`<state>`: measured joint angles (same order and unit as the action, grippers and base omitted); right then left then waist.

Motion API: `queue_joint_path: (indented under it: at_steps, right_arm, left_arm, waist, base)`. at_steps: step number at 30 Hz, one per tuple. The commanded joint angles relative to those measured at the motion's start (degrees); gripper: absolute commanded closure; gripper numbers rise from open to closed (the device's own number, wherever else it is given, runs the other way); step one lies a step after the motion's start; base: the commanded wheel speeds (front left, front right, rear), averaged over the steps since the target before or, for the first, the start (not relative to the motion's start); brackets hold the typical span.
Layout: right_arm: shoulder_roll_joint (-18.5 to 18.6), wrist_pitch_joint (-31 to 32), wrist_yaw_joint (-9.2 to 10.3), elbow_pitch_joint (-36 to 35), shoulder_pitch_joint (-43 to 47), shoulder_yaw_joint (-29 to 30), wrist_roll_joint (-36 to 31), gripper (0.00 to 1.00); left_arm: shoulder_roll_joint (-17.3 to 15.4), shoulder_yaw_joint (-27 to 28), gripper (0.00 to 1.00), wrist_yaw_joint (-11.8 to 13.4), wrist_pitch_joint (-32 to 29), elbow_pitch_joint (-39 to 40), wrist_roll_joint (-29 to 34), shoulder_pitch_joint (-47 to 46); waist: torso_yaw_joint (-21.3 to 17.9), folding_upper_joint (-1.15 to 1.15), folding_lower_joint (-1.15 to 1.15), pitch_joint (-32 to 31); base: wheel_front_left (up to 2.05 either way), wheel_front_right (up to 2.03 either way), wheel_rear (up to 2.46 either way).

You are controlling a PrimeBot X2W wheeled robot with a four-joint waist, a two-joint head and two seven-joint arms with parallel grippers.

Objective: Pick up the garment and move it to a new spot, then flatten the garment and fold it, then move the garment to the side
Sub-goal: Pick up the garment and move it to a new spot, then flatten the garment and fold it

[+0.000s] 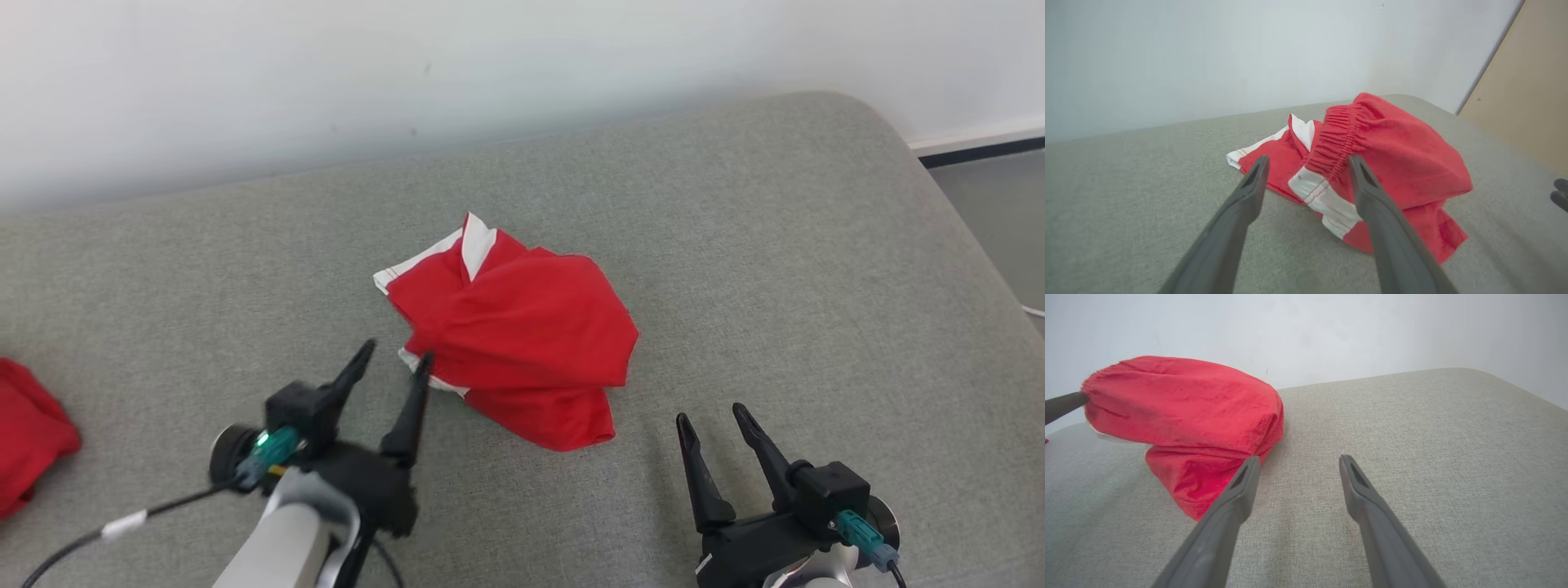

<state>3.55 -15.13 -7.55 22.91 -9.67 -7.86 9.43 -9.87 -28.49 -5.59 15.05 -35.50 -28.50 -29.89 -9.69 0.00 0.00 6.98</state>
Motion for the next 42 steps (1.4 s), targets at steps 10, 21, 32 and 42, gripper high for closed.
queue_joint_path:
  at_steps: [10, 21, 32, 42]
  right_arm:
    - [-0.2, 0.0, 0.12, -0.6, 2.3, 1.7, -1.5, 0.00]
    - [-0.4, 0.0, 0.12, -1.5, 4.2, 3.2, -3.0, 0.00]
    - [-0.6, 0.0, 0.12, -2.3, 5.3, 3.3, -3.1, 0.00]
    - [-0.7, 0.0, 0.12, -2.4, 6.2, 3.1, -3.1, 0.00]
  left_arm:
    - [0.5, 18.6, 0.00, 1.9, 0.2, 8.5, 9.9, 17.6]
    - [4.0, 31.2, 0.00, 0.9, 0.2, 13.6, 17.4, 29.0]
    - [6.4, 35.6, 0.00, -0.1, 0.2, 18.0, 21.6, 33.5]
    - [7.0, 35.5, 0.00, -0.8, 0.2, 18.9, 23.2, 33.4]
  waist:
    - [2.6, 0.00, 0.00, -3.0]
    - [4.1, 0.00, 0.00, -4.6]
    - [5.6, 0.00, 0.00, -5.3]
    - [6.4, 0.00, 0.00, -5.4]
  base:
    - [0.00, 0.00, 0.00]
    - [0.00, 0.00, 0.00]
    - [0.00, 0.00, 0.00]
    - [0.00, 0.00, 0.00]
